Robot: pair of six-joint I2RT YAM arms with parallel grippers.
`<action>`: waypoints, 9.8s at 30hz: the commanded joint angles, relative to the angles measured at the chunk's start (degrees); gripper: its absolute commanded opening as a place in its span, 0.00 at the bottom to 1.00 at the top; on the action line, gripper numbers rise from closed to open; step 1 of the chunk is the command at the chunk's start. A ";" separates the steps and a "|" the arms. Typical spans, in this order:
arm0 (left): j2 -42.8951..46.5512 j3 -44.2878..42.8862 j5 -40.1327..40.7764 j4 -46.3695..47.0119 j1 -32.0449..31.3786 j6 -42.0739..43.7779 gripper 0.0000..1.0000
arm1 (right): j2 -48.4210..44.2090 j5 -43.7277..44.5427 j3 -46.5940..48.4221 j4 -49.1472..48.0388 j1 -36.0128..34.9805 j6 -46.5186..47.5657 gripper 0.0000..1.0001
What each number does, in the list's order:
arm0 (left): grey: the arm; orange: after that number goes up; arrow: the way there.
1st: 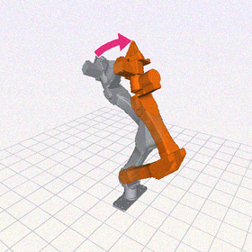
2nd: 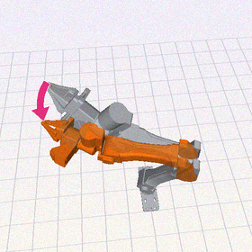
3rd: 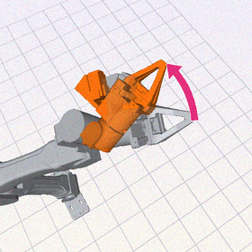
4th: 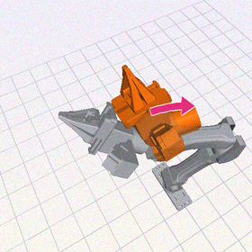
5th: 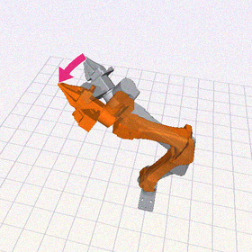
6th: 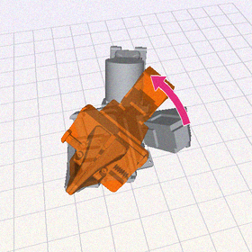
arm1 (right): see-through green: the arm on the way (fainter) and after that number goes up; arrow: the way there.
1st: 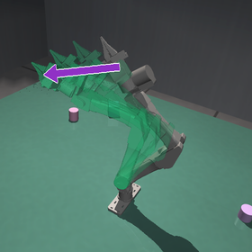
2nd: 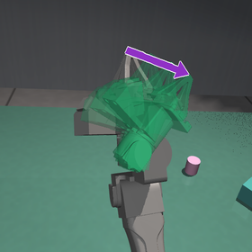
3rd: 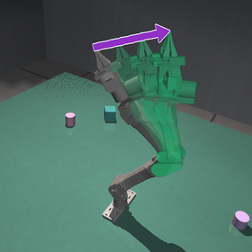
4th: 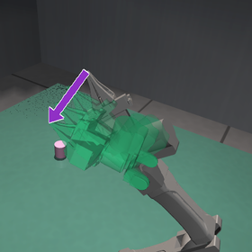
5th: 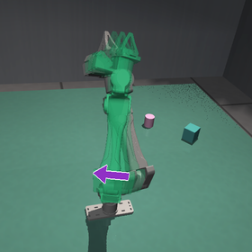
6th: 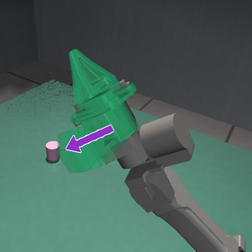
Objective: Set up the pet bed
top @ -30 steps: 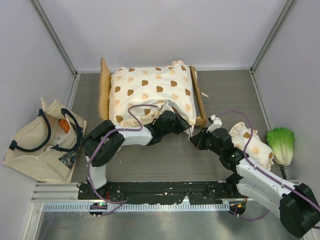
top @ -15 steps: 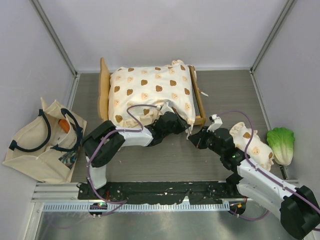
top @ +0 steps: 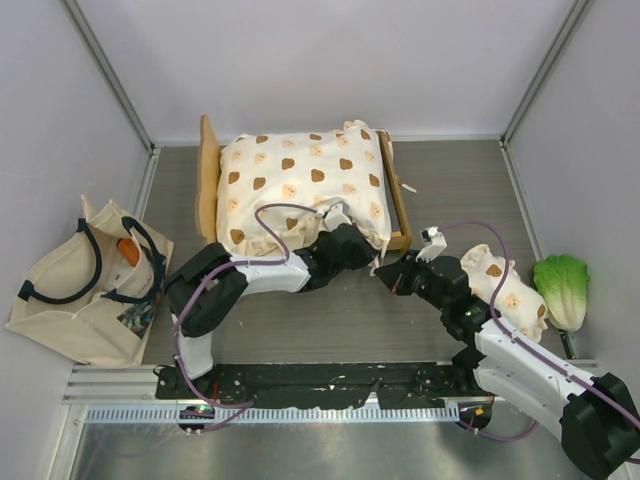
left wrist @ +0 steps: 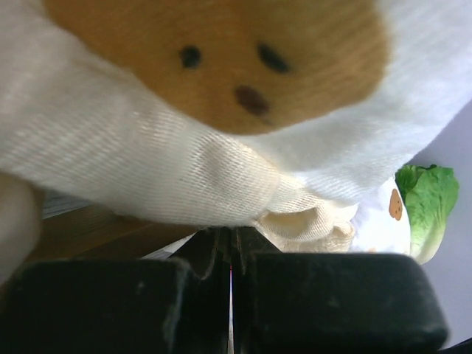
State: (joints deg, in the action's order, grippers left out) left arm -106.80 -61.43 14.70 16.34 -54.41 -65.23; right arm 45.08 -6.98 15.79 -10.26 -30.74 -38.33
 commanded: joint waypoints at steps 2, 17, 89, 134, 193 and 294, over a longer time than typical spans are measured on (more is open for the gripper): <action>1.77 -3.61 1.83 -0.87 -0.34 5.82 0.00 | 0.54 1.61 0.47 -1.53 -0.11 -0.70 0.02; -1.56 -7.83 -9.95 -9.04 -0.69 9.86 0.00 | -3.32 5.58 3.02 9.91 -0.11 4.23 0.39; -2.80 -10.99 -12.06 -10.80 0.01 9.07 0.00 | 15.21 4.87 -0.41 -6.26 -0.28 12.31 0.32; 3.36 -5.28 -11.80 -12.04 -2.71 15.58 0.45 | 6.51 7.87 5.74 20.72 -0.28 2.12 0.01; -2.35 -2.38 -17.86 -4.03 0.80 -3.76 0.33 | 7.30 1.97 3.90 13.07 -0.28 4.75 0.01; -16.67 -13.71 20.37 -28.10 -8.52 -25.37 0.61 | 1.94 17.44 12.33 36.28 -0.28 0.97 0.01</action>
State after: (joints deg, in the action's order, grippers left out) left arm -119.31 -73.03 33.80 5.13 -62.89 -85.36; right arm 47.99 10.79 27.51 27.83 -30.81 -38.72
